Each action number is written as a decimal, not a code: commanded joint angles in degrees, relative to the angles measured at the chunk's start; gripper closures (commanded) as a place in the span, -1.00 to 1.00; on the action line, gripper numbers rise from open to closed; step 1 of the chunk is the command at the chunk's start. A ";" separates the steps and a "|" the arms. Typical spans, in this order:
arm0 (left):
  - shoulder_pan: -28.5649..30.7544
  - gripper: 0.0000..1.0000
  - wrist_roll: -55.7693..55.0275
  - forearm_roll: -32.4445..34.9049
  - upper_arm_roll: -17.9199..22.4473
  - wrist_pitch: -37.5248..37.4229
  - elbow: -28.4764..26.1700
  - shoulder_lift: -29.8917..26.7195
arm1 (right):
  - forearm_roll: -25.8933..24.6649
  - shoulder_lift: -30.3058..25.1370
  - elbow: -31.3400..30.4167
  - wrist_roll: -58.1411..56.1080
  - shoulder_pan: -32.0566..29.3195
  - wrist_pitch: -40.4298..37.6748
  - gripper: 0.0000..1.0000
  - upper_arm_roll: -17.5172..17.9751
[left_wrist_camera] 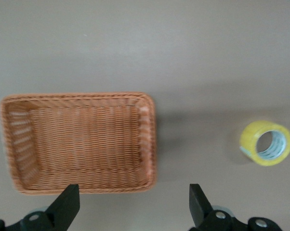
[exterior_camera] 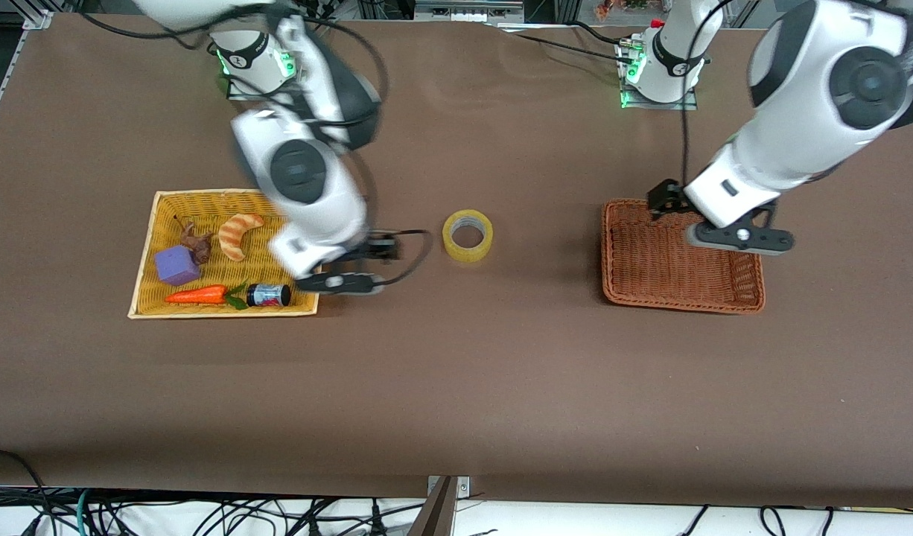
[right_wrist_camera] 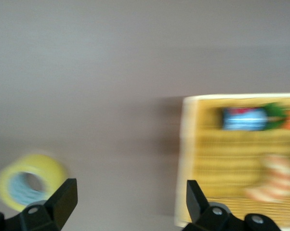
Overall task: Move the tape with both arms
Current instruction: 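Set the tape on the table while the left gripper moves toward it, then grasp the tape roll with the left gripper while the right gripper withdraws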
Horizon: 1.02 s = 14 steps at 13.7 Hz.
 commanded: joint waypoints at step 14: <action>-9.66 -1.00 -32.09 -0.82 -15.04 39.93 -13.68 18.48 | 2.54 -23.66 -9.79 -21.07 -20.37 -12.29 -1.00 -10.93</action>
